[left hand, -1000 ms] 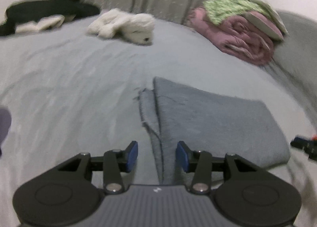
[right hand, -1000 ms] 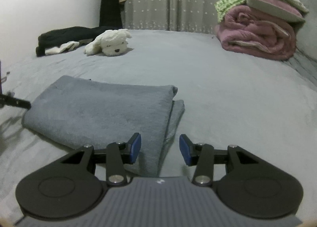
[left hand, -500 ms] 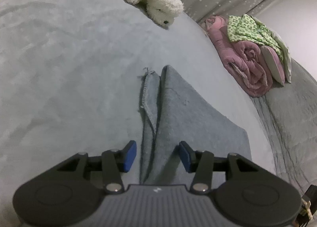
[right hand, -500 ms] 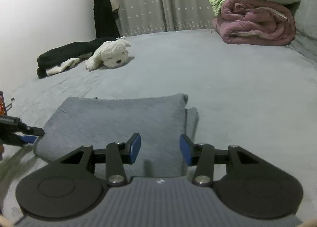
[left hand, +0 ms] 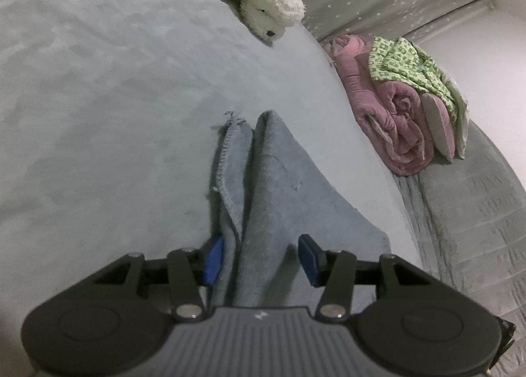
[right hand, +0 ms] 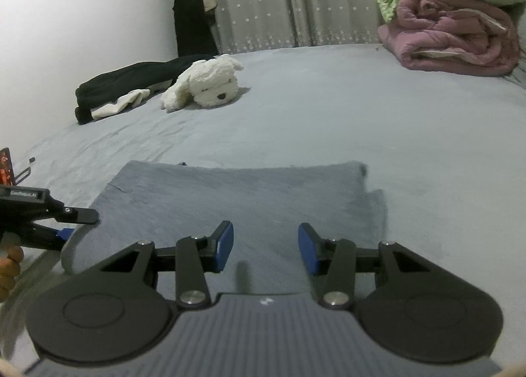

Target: Fold clothes

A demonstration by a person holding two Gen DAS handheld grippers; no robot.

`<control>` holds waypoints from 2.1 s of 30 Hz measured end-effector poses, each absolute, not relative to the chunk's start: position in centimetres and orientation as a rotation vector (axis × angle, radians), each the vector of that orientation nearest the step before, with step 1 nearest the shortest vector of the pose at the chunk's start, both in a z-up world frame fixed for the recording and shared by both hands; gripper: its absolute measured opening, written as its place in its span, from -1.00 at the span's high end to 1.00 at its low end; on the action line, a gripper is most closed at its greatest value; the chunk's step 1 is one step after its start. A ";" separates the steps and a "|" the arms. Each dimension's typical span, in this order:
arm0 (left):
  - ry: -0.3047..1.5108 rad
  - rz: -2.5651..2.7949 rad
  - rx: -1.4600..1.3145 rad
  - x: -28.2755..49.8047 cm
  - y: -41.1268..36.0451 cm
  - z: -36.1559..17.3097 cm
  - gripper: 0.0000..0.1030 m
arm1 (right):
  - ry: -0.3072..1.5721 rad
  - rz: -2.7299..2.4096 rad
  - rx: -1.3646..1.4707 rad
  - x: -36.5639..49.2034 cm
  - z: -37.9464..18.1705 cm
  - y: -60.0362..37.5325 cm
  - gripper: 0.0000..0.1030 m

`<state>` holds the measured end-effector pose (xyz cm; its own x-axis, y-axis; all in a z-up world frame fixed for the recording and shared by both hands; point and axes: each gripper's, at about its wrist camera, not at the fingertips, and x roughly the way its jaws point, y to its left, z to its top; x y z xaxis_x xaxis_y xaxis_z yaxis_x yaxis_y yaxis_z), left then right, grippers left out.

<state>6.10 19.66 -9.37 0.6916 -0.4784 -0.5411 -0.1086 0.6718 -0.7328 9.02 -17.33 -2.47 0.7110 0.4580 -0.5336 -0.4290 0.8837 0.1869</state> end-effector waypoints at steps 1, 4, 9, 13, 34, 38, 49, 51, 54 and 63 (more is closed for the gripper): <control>0.797 -0.236 -0.830 6.2 19.6 -9.4 0.02 | 0.605 0.500 0.049 9.2 -2.5 -16.9 0.07; 0.792 -0.239 -0.842 6.6 19.5 -9.6 0.07 | 0.603 0.524 0.038 9.7 -2.6 -15.6 0.07; 0.789 -0.241 -0.855 7.1 19.3 -9.7 0.42 | 0.606 0.570 0.034 10.2 -2.7 -13.7 0.07; 0.782 -0.240 -0.864 7.0 19.3 -9.3 0.57 | 0.615 0.605 0.028 10.3 -2.7 -12.6 0.07; 0.703 -0.350 -0.753 7.4 10.8 -1.2 0.61 | 0.863 0.578 0.378 12.2 -2.6 -16.9 0.14; 0.722 -0.382 -0.733 7.9 7.9 -1.1 0.61 | 0.922 0.559 0.649 13.0 -3.2 -21.5 0.13; 0.809 -0.520 -0.722 9.3 0.5 -2.2 0.78 | 0.940 0.497 1.156 13.2 -4.9 -28.6 0.06; 0.816 -0.535 -0.701 9.2 0.0 -2.4 0.78 | 0.945 0.481 1.214 13.1 -5.4 -29.5 0.06; 0.822 -0.556 -0.668 9.0 -0.5 -2.6 0.75 | 0.943 0.472 1.273 12.8 -5.8 -30.3 0.05; 0.757 -0.522 -0.567 7.4 2.2 -1.5 0.57 | 0.953 0.488 1.223 14.2 -5.2 -29.6 0.04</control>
<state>7.36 2.17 -1.53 0.6168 -0.6210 -0.4837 0.2320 0.7306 -0.6421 14.21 -29.59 -5.25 0.5426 0.7649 -0.3471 0.1651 0.3080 0.9369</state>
